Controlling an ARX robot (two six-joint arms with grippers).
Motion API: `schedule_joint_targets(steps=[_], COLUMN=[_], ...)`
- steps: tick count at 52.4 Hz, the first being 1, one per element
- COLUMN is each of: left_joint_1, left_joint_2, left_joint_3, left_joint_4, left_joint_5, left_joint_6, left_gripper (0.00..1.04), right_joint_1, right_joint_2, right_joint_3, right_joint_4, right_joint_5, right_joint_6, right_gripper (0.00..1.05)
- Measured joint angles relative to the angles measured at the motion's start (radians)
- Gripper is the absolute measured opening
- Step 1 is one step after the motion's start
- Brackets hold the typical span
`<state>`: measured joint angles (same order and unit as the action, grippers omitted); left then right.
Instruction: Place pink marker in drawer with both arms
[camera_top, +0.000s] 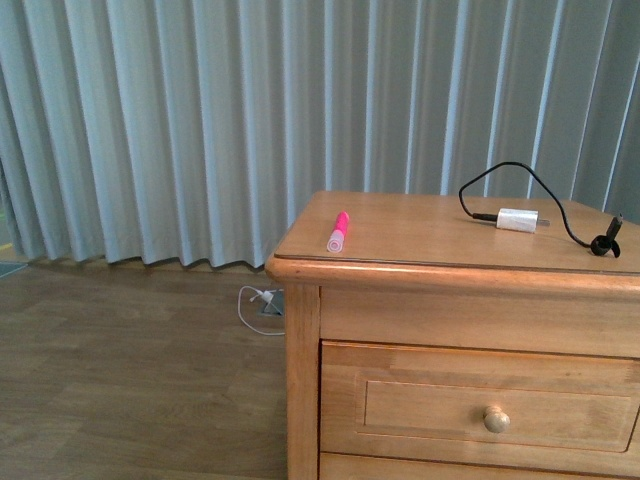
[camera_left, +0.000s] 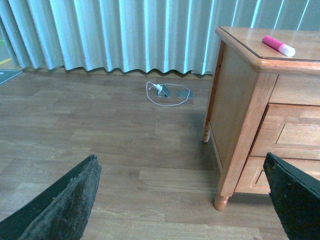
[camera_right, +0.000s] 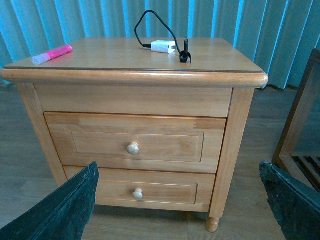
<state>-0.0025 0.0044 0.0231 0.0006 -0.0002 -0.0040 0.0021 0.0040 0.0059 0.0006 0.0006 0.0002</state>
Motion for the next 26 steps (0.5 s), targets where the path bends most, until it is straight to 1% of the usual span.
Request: schedule_joint_targets(steps=[26], left_joint_1=[0.000], left_joint_2=[0.000], left_joint_3=[0.000], left_joint_4=[0.000], left_joint_5=[0.000], left_joint_6=[0.000], left_gripper=[0.99], right_joint_1=[0.000], right_joint_2=[0.000], right_joint_3=[0.000], right_joint_4=[0.000], right_joint_5=[0.000], right_joint_6=[0.000], right_gripper=[0.96])
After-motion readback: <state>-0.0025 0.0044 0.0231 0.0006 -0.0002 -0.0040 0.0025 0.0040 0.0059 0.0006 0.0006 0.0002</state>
